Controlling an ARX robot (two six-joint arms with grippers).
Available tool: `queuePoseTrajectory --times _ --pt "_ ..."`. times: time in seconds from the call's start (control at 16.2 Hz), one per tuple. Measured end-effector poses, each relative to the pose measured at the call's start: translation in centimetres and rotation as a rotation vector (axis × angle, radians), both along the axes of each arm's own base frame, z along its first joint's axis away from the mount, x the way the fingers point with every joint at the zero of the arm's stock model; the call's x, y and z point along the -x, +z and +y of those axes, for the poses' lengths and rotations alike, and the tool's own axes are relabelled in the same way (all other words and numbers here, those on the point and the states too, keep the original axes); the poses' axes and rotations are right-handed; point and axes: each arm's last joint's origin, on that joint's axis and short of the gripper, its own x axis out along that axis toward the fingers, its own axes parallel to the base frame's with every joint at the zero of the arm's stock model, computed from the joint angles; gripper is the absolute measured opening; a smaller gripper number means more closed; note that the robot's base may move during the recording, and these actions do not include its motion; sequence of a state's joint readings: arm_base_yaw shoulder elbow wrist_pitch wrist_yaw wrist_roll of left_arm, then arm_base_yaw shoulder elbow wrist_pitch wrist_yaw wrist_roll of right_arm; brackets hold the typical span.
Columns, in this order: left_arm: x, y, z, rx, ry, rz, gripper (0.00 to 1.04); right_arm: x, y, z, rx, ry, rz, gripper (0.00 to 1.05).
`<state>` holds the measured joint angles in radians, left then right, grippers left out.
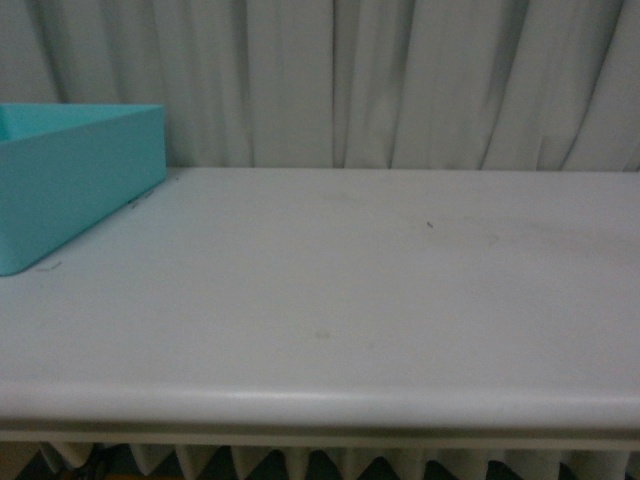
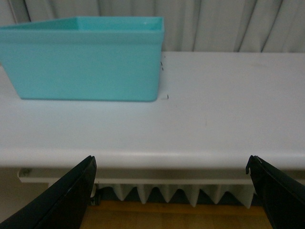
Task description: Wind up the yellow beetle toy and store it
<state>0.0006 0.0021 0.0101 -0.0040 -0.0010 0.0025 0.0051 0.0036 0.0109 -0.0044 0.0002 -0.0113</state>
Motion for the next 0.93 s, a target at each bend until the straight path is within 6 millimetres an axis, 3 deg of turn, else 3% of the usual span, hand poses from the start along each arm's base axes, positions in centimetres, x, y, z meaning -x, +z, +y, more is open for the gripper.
queuePoseTrajectory --times 0.93 --pt "0.0 -0.04 0.0 0.0 0.0 0.004 0.98 0.0 -0.02 0.0 -0.001 0.0 0.002 0.98"
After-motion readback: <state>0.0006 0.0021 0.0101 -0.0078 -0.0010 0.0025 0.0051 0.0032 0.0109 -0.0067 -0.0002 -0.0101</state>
